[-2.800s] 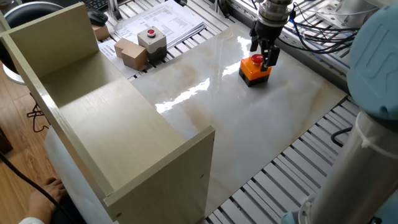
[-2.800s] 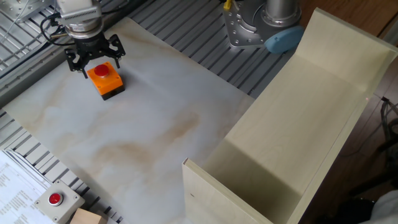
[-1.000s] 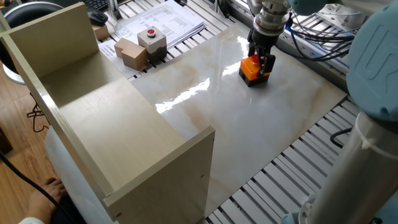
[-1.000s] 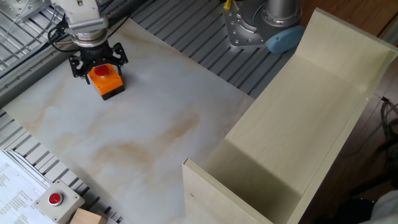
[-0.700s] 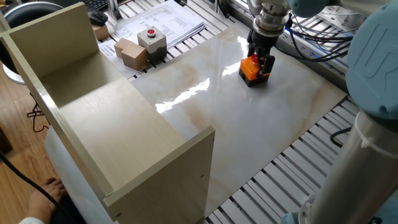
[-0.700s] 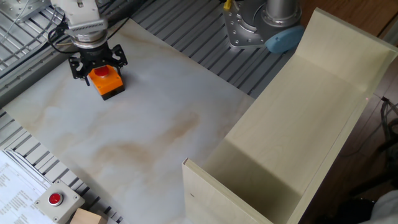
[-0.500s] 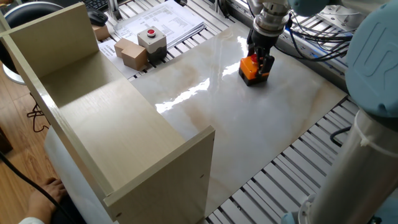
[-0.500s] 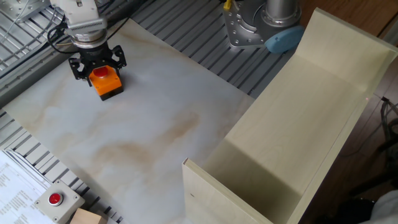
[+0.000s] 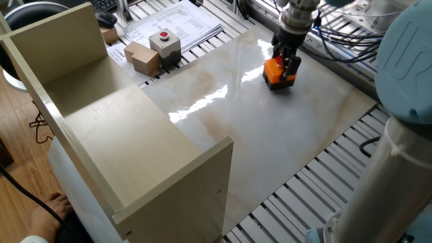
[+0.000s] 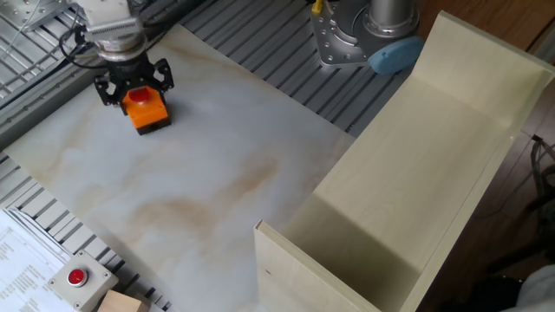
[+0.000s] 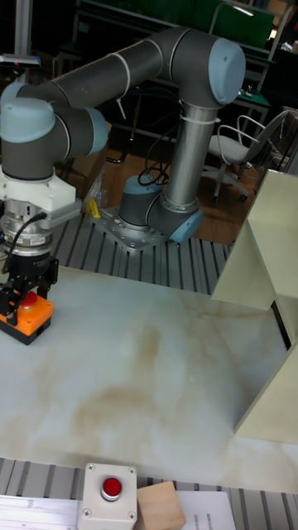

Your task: Put the object on the shelf

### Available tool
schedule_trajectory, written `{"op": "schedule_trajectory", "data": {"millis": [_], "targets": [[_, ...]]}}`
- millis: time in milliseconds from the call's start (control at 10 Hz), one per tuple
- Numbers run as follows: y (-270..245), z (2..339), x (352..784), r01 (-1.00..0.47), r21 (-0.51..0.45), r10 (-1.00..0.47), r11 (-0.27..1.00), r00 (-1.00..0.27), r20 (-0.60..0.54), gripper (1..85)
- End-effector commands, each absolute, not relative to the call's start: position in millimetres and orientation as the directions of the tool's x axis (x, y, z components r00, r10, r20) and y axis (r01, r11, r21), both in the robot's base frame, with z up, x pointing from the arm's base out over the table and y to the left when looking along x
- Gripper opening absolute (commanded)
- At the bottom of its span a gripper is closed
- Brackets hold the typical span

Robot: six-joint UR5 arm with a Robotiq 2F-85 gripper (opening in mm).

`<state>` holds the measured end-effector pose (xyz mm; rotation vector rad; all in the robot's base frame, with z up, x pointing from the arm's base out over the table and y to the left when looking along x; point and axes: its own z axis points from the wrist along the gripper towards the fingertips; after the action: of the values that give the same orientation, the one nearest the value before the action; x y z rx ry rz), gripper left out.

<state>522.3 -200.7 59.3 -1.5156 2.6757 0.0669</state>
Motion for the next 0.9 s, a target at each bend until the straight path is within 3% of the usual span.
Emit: {"op": "schedule_trajectory", "data": {"millis": [0,100,300,500,800], "targets": [[-189.6,116.8,502.8,-0.793,0.056,-0.791,0.607,-0.61,-0.056,1.0],[-197.8,119.8,515.5,-0.779,-0.004,-0.778,0.627,-0.626,-0.057,1.0],[-189.9,121.6,533.9,-0.748,-0.034,-0.745,0.663,-0.655,-0.127,1.0],[-158.4,127.8,533.6,-0.688,0.059,-0.664,0.723,-0.716,-0.213,1.0],[-124.2,209.5,498.4,-0.557,0.022,-0.549,0.83,-0.825,-0.134,1.0]]}}
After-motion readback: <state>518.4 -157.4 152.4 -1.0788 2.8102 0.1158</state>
